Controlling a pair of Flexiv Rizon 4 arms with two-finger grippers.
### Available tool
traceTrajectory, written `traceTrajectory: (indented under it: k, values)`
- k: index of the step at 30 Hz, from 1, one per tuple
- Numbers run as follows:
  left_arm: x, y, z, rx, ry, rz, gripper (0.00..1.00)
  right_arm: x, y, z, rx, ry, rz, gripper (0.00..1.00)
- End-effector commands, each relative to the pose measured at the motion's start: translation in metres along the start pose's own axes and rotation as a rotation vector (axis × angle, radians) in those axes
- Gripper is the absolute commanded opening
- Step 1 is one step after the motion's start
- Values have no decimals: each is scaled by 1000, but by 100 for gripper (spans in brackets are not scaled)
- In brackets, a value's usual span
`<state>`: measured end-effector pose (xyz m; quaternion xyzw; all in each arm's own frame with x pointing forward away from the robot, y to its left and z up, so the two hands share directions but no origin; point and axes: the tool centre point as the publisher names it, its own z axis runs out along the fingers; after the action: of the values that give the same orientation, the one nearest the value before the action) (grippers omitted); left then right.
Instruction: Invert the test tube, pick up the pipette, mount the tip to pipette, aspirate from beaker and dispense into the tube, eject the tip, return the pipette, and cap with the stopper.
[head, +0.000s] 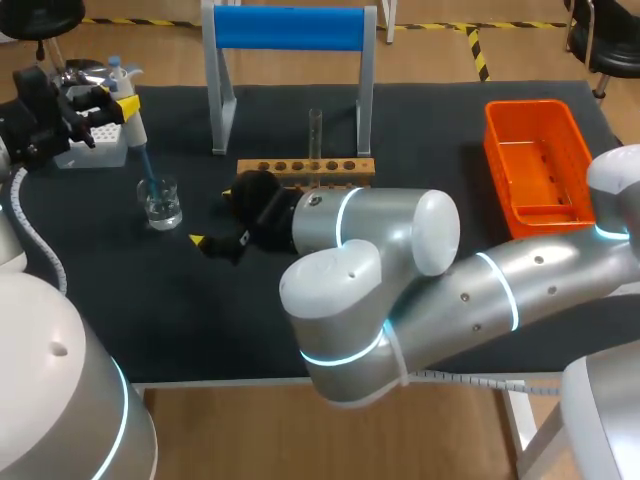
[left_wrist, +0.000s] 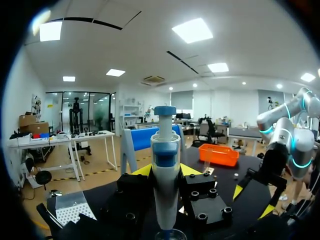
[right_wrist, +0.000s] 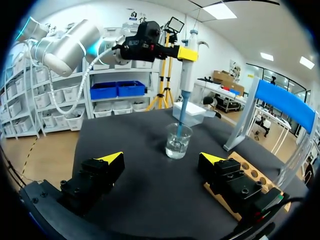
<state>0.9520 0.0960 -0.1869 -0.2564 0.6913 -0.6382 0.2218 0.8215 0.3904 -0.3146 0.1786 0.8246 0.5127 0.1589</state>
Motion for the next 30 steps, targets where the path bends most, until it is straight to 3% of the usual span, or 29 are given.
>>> traceTrajectory:
  k: [1,16,30]
  values:
    - [1,0,0,2,-4,1,0,-2,13,-27,-12,42,-5,100]
    - [1,0,0,2,-4,1,0,-10,80,-108,-100,222,-49,100]
    - [1,0,0,2,-4,1,0,-33,130,-119,-184,346,-79,100]
